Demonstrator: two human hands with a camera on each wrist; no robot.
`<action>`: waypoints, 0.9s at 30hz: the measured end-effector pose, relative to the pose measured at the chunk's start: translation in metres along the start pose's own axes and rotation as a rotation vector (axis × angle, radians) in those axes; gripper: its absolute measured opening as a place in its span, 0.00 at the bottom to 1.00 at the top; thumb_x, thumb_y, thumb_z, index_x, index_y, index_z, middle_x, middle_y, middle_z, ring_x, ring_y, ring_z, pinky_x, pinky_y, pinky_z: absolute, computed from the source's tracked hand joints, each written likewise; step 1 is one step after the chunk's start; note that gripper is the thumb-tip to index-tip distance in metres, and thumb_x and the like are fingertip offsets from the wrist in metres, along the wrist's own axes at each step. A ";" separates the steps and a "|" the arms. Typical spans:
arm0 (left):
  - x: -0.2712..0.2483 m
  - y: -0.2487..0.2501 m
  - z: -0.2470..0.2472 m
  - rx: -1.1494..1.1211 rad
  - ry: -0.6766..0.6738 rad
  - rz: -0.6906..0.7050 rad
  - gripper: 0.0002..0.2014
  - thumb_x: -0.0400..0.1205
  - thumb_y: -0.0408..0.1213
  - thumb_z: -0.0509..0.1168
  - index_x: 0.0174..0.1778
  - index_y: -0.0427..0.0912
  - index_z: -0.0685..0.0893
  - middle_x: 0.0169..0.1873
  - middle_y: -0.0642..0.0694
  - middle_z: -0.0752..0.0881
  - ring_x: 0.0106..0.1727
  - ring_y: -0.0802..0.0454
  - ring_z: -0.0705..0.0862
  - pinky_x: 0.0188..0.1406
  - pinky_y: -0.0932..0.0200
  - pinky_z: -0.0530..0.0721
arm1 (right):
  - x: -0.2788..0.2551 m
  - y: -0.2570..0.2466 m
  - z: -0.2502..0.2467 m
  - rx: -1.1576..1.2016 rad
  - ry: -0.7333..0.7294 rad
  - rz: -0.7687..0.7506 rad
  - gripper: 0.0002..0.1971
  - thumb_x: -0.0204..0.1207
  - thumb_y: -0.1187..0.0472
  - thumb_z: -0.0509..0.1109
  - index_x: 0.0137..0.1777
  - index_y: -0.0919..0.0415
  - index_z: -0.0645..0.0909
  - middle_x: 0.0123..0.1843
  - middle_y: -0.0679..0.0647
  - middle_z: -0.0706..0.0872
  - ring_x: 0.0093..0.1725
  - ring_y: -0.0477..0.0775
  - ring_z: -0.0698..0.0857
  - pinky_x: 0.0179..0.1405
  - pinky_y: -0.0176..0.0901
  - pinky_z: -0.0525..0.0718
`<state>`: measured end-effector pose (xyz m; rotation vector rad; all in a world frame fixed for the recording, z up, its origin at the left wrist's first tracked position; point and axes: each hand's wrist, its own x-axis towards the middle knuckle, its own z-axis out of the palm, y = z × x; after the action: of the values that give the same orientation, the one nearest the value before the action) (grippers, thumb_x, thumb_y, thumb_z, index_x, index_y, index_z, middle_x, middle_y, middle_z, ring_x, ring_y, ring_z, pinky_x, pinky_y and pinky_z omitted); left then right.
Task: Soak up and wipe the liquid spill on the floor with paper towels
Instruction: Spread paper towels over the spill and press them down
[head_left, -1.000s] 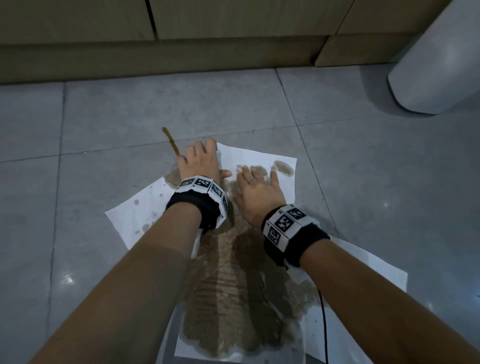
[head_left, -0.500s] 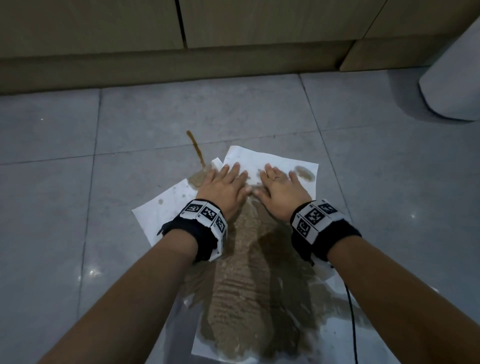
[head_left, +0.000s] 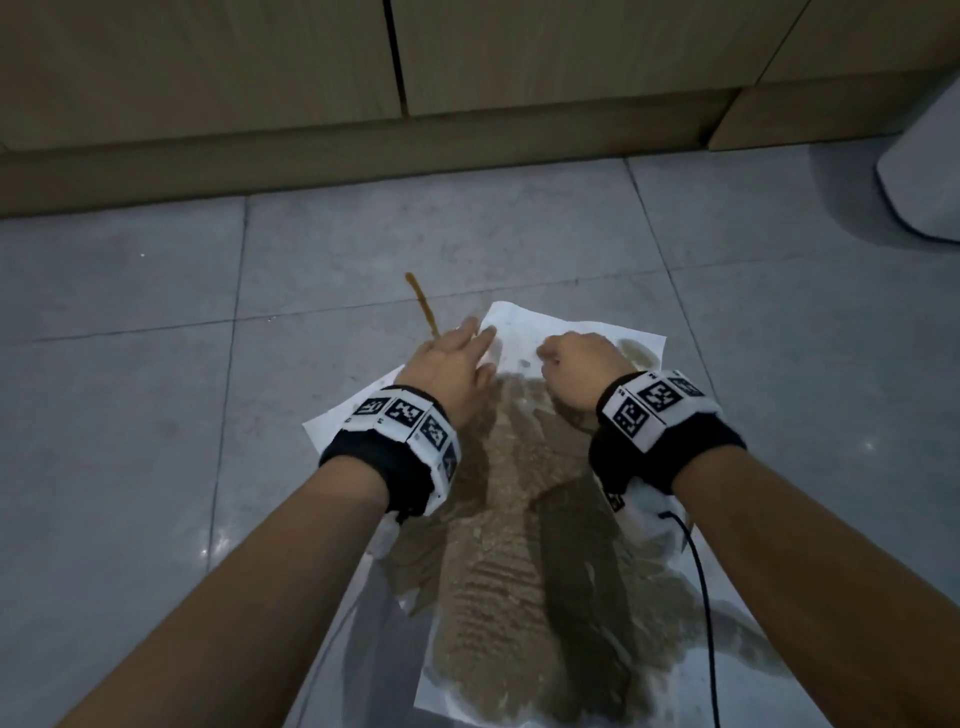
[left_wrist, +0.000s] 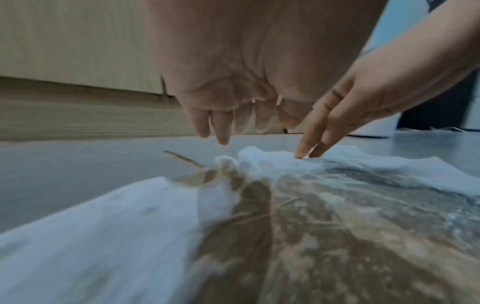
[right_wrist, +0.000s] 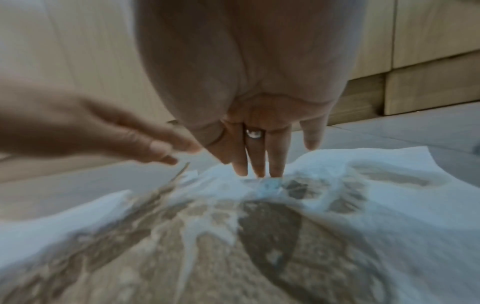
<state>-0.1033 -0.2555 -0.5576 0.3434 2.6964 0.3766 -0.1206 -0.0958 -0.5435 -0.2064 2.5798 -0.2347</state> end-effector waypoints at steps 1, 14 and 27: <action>-0.007 -0.012 0.001 -0.034 0.050 -0.026 0.21 0.86 0.39 0.53 0.76 0.40 0.67 0.78 0.40 0.65 0.74 0.39 0.70 0.72 0.52 0.66 | 0.001 -0.001 -0.003 0.063 0.038 -0.014 0.21 0.82 0.64 0.54 0.74 0.62 0.70 0.78 0.58 0.69 0.76 0.59 0.70 0.77 0.54 0.63; -0.056 -0.045 0.018 0.075 -0.193 -0.182 0.27 0.88 0.39 0.44 0.82 0.40 0.45 0.83 0.42 0.43 0.83 0.45 0.47 0.79 0.54 0.53 | 0.007 -0.040 0.018 -0.218 -0.043 -0.167 0.25 0.83 0.63 0.51 0.81 0.55 0.58 0.84 0.48 0.54 0.83 0.48 0.53 0.78 0.69 0.41; -0.050 -0.044 0.009 0.135 -0.259 -0.202 0.25 0.88 0.40 0.44 0.82 0.42 0.47 0.83 0.45 0.44 0.83 0.46 0.52 0.74 0.46 0.67 | 0.021 -0.058 0.024 -0.253 -0.051 -0.195 0.35 0.78 0.70 0.53 0.83 0.52 0.45 0.85 0.44 0.45 0.84 0.51 0.37 0.75 0.73 0.36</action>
<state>-0.0629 -0.3091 -0.5620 0.1431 2.4768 0.0848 -0.1200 -0.1597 -0.5619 -0.5507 2.5334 0.0288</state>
